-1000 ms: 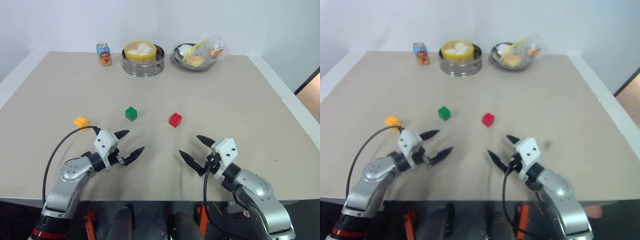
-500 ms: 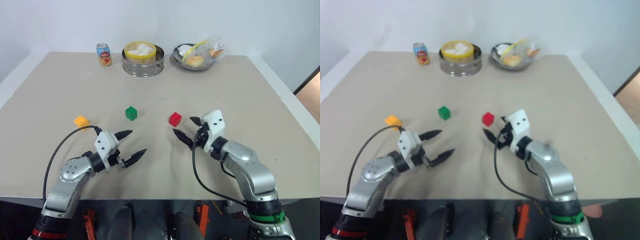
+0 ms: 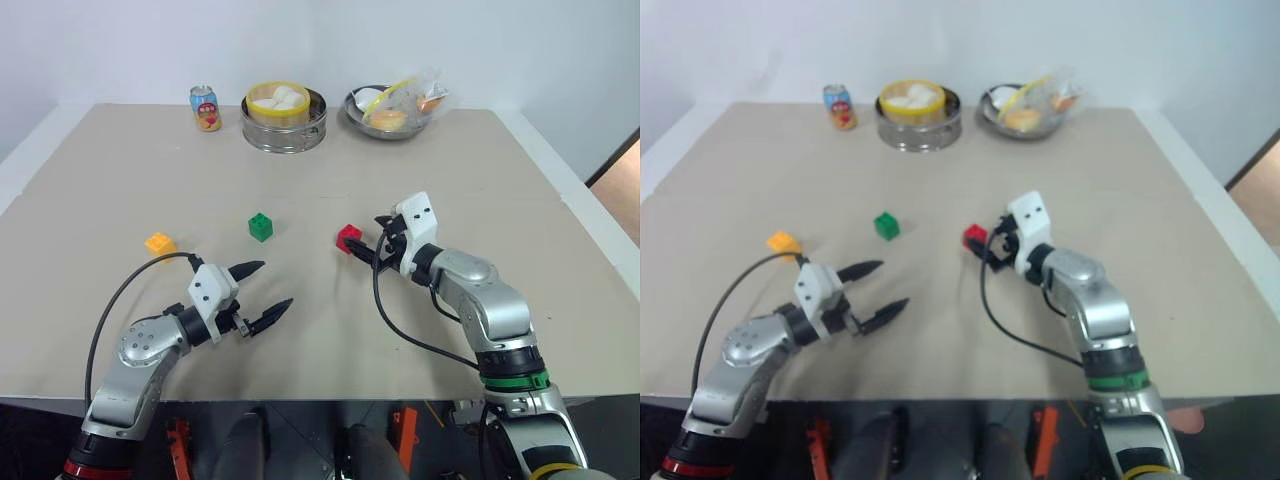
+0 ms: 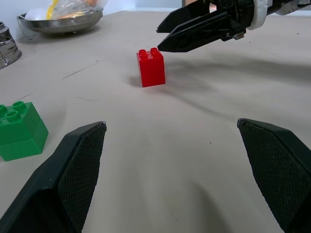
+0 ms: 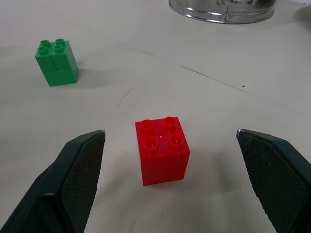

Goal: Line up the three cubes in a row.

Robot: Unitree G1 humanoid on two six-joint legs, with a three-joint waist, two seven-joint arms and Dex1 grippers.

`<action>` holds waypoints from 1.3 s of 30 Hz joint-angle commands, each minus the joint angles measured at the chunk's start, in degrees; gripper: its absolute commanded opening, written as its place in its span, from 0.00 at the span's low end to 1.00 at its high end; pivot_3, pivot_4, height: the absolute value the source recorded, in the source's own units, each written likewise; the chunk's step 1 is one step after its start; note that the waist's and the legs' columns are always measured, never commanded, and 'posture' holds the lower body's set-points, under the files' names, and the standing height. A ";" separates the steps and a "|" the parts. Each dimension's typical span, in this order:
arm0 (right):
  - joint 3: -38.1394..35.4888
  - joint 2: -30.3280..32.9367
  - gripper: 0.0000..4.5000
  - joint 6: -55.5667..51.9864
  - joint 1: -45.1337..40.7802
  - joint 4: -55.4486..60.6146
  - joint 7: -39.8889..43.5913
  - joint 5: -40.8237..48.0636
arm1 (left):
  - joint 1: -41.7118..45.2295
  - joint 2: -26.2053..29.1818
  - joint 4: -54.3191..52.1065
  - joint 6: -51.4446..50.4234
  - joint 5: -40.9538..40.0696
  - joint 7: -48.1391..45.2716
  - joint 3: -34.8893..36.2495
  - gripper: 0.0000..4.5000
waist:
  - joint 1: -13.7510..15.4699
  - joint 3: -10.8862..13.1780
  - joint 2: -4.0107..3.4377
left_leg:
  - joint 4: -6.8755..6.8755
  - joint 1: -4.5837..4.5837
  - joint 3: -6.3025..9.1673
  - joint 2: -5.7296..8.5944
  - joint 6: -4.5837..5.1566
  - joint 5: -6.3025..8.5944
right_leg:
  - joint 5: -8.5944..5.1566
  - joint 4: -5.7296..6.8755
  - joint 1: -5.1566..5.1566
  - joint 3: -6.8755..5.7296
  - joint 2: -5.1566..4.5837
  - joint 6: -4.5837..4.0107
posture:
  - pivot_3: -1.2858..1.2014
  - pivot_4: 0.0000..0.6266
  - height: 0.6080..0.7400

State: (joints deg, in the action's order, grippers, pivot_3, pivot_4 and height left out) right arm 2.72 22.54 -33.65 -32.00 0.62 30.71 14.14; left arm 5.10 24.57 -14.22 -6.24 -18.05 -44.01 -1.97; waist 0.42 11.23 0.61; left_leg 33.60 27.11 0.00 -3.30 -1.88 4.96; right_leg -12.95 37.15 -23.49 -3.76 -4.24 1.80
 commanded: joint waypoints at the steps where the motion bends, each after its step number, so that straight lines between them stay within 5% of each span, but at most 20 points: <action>1: 1.08 0.28 1.00 1.57 -2.23 -0.76 1.21 -1.10 | -0.15 0.22 -2.62 0.21 -0.52 0.28 0.16 0.99 | 0.00 0.00 0.00 | 0.00 0.00 -0.01 -0.01 0.00 0.00 | 0.02 0.00 -0.02 0.02 0.01 0.01 | 0.52 0.24 1.00; 24: 2.28 -3.93 1.00 6.59 -9.13 -17.12 1.74 -5.45 | -0.56 0.51 -4.22 -1.34 0.03 1.53 -0.28 0.99 | -0.01 0.00 0.00 | 0.00 0.00 -0.20 -0.22 -0.05 0.03 | 0.13 0.00 -0.18 0.27 0.26 -0.05 | 0.52 0.24 1.00; 34: 1.95 -5.25 0.28 7.65 -8.81 -16.71 1.89 -5.77 | -1.21 0.47 -4.85 -1.63 0.10 2.51 -0.41 1.00 | -0.01 0.00 0.00 | -0.05 0.00 -0.32 -0.30 -0.01 0.00 | 0.17 0.00 -0.30 0.51 0.39 -0.03 | 0.52 0.24 1.00; 39: 3.42 -3.55 0.28 5.64 -5.85 -7.24 4.10 -5.53 | -1.39 0.98 -4.46 -1.59 -0.34 2.12 0.04 1.00 | -0.01 0.00 0.00 | -0.06 0.02 -0.44 -0.32 -0.05 0.03 | 0.19 0.00 -0.38 0.64 0.40 -0.02 | 0.52 0.24 1.00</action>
State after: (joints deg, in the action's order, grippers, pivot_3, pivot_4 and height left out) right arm 6.10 18.29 -27.31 -38.14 -12.80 33.65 7.99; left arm 3.89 25.09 -16.73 -7.99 -17.95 -41.67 -2.39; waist 0.41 11.23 0.60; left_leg 33.53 27.13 -0.51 -3.65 -1.92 4.99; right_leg -12.75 37.16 -23.90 -3.08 -3.84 1.78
